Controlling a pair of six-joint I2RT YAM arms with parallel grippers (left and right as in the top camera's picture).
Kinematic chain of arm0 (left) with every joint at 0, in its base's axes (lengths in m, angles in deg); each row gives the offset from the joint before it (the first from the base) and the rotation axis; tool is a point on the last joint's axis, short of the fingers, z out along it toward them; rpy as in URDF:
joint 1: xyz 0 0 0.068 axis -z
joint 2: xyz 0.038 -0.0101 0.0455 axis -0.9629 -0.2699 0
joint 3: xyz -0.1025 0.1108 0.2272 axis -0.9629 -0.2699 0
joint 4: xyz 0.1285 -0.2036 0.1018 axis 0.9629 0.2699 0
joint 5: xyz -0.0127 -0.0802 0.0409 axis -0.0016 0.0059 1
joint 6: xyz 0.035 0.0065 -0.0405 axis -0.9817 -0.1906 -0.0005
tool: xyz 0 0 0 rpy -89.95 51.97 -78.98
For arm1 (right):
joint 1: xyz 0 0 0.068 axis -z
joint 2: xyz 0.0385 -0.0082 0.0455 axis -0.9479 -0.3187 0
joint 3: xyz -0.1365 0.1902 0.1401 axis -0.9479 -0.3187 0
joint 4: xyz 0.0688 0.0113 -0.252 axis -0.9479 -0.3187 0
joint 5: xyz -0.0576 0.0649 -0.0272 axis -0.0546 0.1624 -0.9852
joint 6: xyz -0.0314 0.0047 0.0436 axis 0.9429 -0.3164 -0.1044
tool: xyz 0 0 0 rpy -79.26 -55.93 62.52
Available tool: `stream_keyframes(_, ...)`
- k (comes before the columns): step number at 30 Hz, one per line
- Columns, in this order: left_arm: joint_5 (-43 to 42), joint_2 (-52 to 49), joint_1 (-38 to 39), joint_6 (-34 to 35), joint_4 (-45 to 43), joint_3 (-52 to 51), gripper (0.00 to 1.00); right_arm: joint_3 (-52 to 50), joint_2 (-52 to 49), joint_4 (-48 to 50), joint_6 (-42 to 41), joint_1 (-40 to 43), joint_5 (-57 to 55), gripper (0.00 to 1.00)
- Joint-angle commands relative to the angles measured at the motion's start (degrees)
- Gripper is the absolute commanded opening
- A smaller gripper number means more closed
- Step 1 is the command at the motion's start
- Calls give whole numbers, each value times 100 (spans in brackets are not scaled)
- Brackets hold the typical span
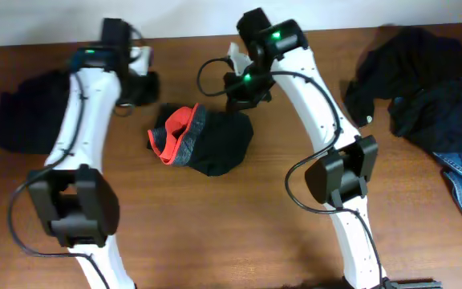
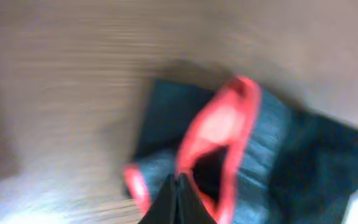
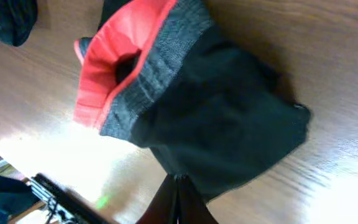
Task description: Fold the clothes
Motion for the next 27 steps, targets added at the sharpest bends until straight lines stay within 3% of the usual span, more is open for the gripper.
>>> stream_keyframes(1, 229, 146, -660, 1296, -90, 83, 52, -118, -22, 125, -367, -153, -162, 4)
stream_keyframes(2, 199, 146, -798, 1335, -116, 83, 64, -308, -33, 208, -461, -236, -173, 4)
stream_keyframes(3, 190, 146, -872, 1333, -129, 83, 71, -549, -33, 341, -551, -315, -190, 4)
stream_keyframes(5, 192, 146, -973, 1331, -133, 83, 78, -1019, -33, 616, -776, -431, -186, 4)
stream_keyframes(15, 234, 146, -986, 1327, -195, 83, 79, -3195, -33, 1873, -1121, -581, -304, 4)
stream_keyframes(19, 249, 146, -986, 1309, -227, 83, 79, -3311, -33, 2277, -901, -361, -1123, 4)
stream_keyframes(27, 232, 144, -925, 1307, -190, 83, 79, -3311, -33, 3217, 282, 87, -1491, 4)
